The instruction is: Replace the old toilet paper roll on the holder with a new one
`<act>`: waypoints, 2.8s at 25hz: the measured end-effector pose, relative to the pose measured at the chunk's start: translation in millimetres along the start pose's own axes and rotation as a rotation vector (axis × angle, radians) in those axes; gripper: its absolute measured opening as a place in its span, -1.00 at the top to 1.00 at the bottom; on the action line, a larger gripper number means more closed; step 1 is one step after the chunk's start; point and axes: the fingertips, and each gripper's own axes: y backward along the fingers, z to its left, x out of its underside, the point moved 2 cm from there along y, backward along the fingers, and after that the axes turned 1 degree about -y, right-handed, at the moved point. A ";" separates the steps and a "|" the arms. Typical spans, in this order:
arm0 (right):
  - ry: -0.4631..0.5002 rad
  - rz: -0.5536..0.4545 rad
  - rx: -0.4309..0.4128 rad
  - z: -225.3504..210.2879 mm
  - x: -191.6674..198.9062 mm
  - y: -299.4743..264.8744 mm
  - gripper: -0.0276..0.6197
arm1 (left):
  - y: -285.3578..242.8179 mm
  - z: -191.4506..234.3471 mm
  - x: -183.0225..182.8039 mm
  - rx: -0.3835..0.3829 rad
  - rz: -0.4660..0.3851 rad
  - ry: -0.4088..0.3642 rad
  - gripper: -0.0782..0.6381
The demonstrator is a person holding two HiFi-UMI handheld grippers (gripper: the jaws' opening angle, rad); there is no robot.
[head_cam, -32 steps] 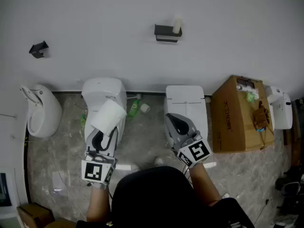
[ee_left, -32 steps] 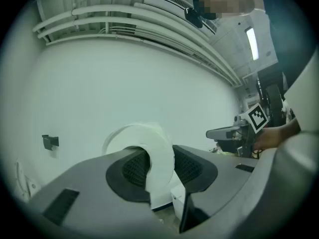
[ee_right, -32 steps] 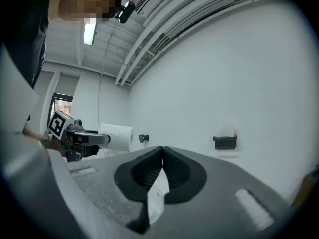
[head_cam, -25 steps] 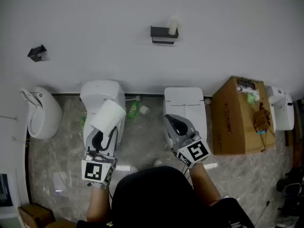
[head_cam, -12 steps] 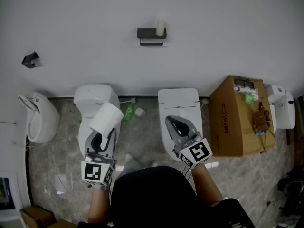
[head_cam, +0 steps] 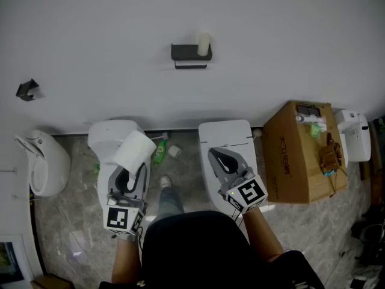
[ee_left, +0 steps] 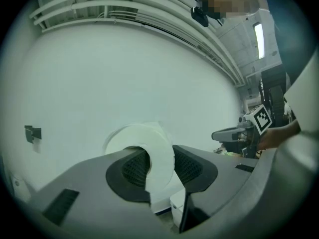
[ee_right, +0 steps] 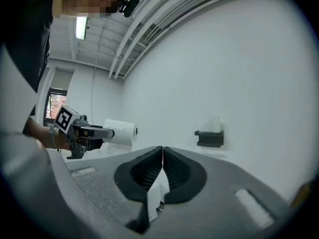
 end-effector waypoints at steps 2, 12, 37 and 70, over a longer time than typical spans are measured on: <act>0.003 0.008 0.017 -8.9 -1.8 -25.2 0.91 | -19.4 22.4 -1.6 0.016 -0.006 -0.003 0.37; 0.007 0.046 0.132 -55.6 -9.0 -149.9 0.91 | -107.4 127.6 -3.3 0.098 0.041 0.072 0.37; 0.197 0.050 0.360 -162.4 -81.3 -243.3 0.82 | -211.0 205.8 8.2 0.244 0.047 0.114 0.37; 0.759 0.563 0.006 -283.6 -82.9 -316.8 0.37 | -273.7 196.6 18.1 0.108 0.051 0.082 0.37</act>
